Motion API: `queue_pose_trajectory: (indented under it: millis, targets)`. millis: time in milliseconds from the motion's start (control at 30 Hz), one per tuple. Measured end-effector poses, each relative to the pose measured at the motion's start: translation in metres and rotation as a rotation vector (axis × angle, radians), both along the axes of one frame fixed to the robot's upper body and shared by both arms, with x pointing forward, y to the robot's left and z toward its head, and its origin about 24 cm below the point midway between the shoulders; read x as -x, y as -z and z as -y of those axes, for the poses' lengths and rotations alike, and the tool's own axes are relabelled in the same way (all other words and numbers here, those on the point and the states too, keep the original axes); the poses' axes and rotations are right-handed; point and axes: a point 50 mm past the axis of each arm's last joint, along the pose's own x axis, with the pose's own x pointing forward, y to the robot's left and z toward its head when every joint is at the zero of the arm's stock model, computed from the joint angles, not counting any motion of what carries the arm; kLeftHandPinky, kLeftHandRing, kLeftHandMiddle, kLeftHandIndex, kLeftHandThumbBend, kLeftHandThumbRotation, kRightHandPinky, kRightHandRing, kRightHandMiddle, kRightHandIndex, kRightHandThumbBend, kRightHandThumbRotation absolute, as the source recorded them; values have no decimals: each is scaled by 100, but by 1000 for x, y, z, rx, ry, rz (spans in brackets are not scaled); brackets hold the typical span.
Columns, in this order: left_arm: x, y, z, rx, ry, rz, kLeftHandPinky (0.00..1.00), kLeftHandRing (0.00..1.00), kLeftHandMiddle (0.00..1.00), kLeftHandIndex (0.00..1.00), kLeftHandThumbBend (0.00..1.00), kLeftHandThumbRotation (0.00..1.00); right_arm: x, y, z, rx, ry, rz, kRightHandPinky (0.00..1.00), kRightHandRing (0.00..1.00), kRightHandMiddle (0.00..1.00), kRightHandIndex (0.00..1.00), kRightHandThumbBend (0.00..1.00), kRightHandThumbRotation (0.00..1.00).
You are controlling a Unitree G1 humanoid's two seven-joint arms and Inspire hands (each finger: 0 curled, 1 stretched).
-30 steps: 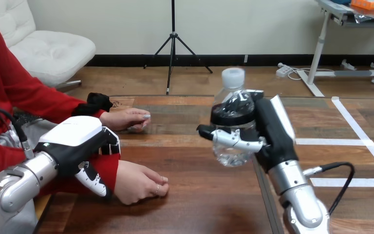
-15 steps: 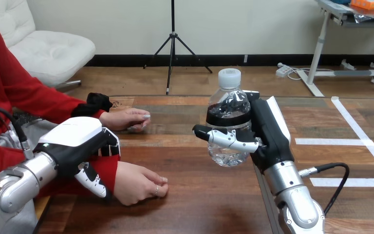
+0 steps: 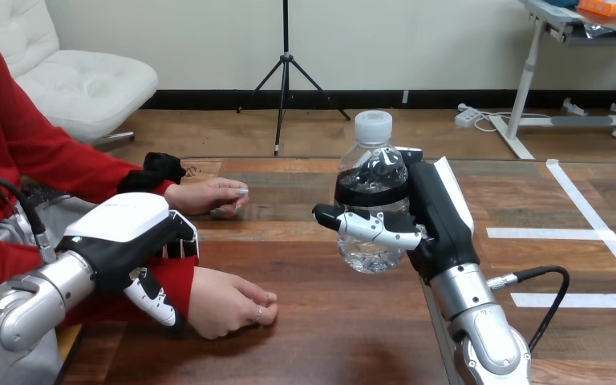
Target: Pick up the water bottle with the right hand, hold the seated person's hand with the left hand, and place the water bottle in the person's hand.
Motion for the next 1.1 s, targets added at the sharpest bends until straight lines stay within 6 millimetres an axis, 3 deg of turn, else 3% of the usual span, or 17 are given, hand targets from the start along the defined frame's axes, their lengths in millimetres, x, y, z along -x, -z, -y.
queue_pose_trajectory:
  millis: [133,233,400,1100]
  targets:
    - [0,0,0,-7,1,0,34,39,45,47,96,0,0,0,0,-2,1,0,8,13,17,19,69,0]
    - [0,0,0,-40,6,4,43,45,49,50,97,0,0,-1,2,-11,8,5,7,12,16,19,68,0]
    - [0,2,-1,-82,3,25,48,49,52,54,99,1,-1,-3,3,-11,13,11,7,12,17,19,67,0]
    - [4,22,-20,-130,-70,14,42,43,47,48,100,0,-3,-30,21,-30,78,116,7,12,15,17,67,0]
